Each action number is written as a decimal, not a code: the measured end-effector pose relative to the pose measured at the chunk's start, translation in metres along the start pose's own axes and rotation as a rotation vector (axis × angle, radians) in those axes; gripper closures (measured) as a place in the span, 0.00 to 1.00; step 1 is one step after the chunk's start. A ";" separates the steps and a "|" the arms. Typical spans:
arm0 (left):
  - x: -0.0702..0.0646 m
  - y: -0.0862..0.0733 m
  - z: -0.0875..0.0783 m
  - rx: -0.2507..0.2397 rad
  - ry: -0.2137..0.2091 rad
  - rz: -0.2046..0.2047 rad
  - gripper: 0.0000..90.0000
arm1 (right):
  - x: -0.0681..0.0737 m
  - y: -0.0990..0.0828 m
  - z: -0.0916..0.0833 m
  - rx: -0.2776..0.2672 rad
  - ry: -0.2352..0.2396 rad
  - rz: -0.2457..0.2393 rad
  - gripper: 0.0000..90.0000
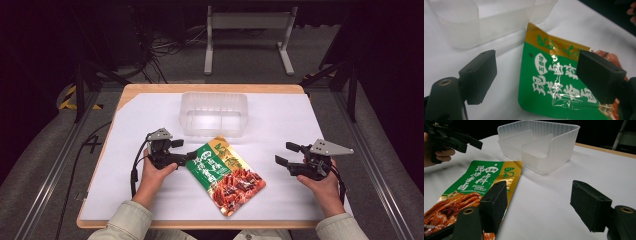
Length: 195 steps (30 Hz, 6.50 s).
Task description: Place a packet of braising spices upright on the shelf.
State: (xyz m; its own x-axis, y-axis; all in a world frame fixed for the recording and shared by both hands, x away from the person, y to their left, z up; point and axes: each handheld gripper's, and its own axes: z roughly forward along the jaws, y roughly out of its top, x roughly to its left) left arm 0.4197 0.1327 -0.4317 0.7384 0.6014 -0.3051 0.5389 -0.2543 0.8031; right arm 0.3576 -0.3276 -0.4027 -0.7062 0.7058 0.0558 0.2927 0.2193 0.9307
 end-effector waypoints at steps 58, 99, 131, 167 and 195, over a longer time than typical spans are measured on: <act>-0.023 -0.010 0.034 0.254 -0.040 0.159 1.00 | 0.004 -0.001 0.008 0.049 0.009 -0.011 0.32; -0.114 0.073 -0.057 0.090 -0.287 0.191 1.00 | 0.000 -0.001 0.004 0.032 -0.001 0.026 0.34; -0.088 0.143 -0.091 -0.064 -0.198 0.240 1.00 | 0.001 -0.003 0.012 0.064 0.017 0.031 0.34; -0.047 0.209 -0.085 -0.108 -0.010 0.166 1.00 | -0.001 -0.012 0.003 0.075 -0.002 0.050 0.34; -0.016 0.222 -0.052 -0.148 0.079 0.085 1.00 | -0.003 -0.012 0.002 0.071 0.006 0.057 0.35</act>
State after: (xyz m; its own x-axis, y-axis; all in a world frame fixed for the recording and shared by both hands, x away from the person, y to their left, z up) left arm 0.5062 0.1063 -0.2221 0.7413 0.6418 -0.1965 0.4061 -0.1957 0.8926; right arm 0.3576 -0.3315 -0.4149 -0.6909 0.7145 0.1099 0.3774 0.2268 0.8979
